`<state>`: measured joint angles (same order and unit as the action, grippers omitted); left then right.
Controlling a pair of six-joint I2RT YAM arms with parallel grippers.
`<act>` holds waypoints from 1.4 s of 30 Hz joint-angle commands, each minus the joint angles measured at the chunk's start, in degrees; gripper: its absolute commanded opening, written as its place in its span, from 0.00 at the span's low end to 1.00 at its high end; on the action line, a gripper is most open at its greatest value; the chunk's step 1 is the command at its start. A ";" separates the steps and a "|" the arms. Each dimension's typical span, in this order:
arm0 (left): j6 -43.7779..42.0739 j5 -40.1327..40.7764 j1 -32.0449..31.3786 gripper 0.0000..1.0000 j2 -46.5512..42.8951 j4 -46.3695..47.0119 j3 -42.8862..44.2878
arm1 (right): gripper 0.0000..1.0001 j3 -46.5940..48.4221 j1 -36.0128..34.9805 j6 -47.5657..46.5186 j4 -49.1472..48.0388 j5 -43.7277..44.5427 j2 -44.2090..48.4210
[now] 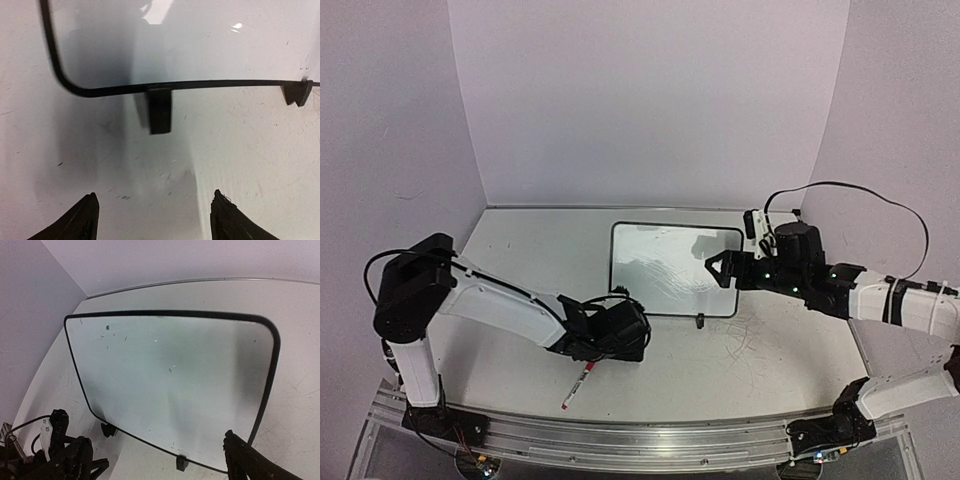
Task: Write a sentence on the whiteboard
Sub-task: Move the whiteboard stand to the center of the board, then adjust the whiteboard stand at the center of the board.
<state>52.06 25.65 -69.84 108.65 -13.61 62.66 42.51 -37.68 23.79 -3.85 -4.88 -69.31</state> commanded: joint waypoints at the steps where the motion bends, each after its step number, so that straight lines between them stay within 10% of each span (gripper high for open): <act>1: -8.93 2.75 0.39 0.89 -12.77 2.69 -4.92 | 0.88 -1.73 -5.97 1.79 2.49 5.99 -2.95; 15: -16.94 1.44 9.58 0.94 -24.19 8.05 -8.51 | 0.64 3.65 -16.73 13.25 4.40 22.59 -23.83; 42: -20.22 5.44 11.11 0.94 -28.32 11.74 -13.81 | 0.45 0.88 -10.50 10.85 -1.73 31.58 -27.01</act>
<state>31.49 28.92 -59.17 82.77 -3.48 49.91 43.89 -50.08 37.68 -5.14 22.30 -98.04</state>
